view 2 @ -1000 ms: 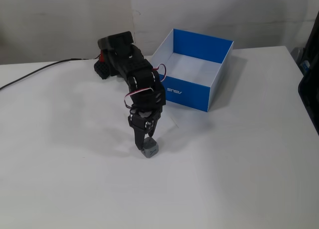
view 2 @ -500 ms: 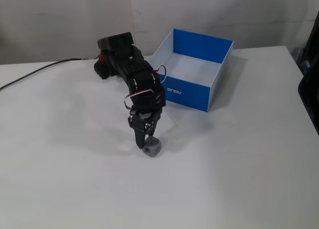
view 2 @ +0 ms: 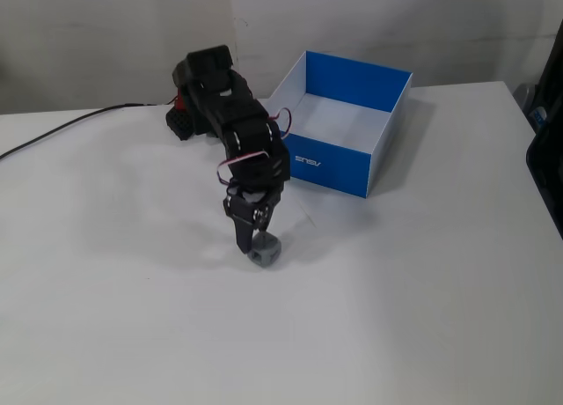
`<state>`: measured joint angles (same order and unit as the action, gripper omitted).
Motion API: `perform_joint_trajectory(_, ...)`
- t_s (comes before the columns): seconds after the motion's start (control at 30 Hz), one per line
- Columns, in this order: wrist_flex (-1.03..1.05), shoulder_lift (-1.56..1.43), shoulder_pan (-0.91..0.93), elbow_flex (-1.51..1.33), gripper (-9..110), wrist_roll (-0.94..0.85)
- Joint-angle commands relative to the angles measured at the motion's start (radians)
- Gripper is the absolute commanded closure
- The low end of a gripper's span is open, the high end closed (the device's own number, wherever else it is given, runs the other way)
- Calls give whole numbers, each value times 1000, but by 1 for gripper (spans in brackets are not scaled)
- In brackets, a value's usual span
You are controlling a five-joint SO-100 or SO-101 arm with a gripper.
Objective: Grasp the gray block and put it in the box.
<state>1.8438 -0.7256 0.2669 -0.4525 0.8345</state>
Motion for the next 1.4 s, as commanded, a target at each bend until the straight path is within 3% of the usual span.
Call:
perform_joint_trajectory(0.0, 41, -207, -2, -23, 101, -8)
perform_joint_trajectory(0.77, 41, -644, 118, -391, 101, -17)
perform_joint_trajectory(1.37, 40, -830, 419, -555, 101, -173)
